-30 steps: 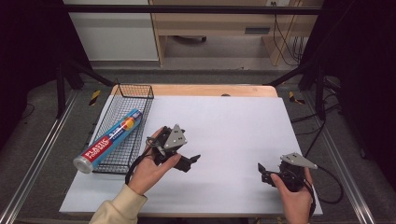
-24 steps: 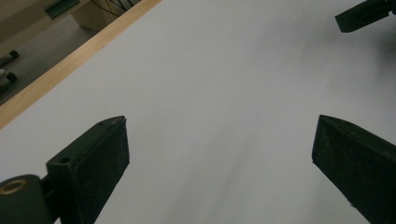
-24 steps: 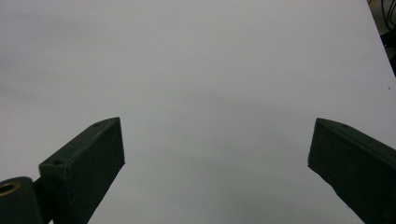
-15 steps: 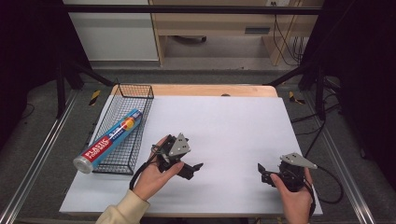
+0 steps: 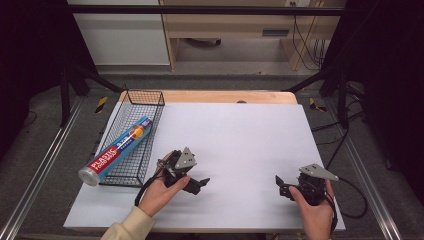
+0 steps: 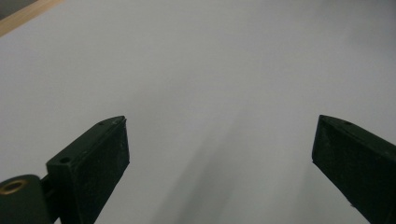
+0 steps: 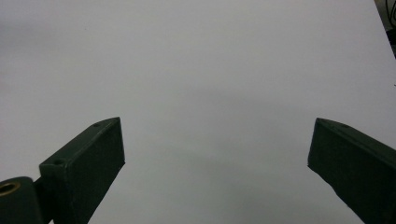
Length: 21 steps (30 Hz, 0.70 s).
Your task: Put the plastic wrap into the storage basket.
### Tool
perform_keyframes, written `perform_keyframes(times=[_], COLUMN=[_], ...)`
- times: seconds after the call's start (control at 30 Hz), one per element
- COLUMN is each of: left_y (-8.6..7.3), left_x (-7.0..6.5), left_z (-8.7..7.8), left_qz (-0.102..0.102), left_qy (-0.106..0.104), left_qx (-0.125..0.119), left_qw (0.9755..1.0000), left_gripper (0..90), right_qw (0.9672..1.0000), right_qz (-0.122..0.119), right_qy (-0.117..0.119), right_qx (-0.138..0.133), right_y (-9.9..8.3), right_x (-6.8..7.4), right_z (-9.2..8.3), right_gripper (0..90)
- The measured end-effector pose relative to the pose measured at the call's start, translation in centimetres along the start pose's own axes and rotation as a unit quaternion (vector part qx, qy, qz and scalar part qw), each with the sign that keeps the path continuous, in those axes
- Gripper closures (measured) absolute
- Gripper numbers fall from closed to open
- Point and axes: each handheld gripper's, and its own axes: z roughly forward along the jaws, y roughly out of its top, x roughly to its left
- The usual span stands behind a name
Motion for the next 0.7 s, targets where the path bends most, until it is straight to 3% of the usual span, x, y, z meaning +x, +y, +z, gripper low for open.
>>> perform_keyframes(times=[0.4,0.53,0.7], left_y=[-2.5,-3.2,-3.6], left_x=[1.2,1.4,1.3], left_z=[-0.1,-0.5,-1.5], left_qz=[-0.017,-0.028,-0.028], left_qy=[-0.012,-0.009,-0.006], left_qx=[0.04,0.032,0.011], left_qw=[0.999,0.9991,0.9995], left_gripper=[4.2,4.2,4.2], right_qw=[0.9999,0.9997,0.9996], right_qz=[0.004,0.011,0.012], right_qy=[0.004,0.012,-0.002], right_qx=[0.013,0.016,0.026], right_y=[-0.2,-0.4,-0.8], right_x=[0.0,-0.1,-0.5], right_z=[0.5,0.6,1.0], right_gripper=[4.0,4.0,5.4])
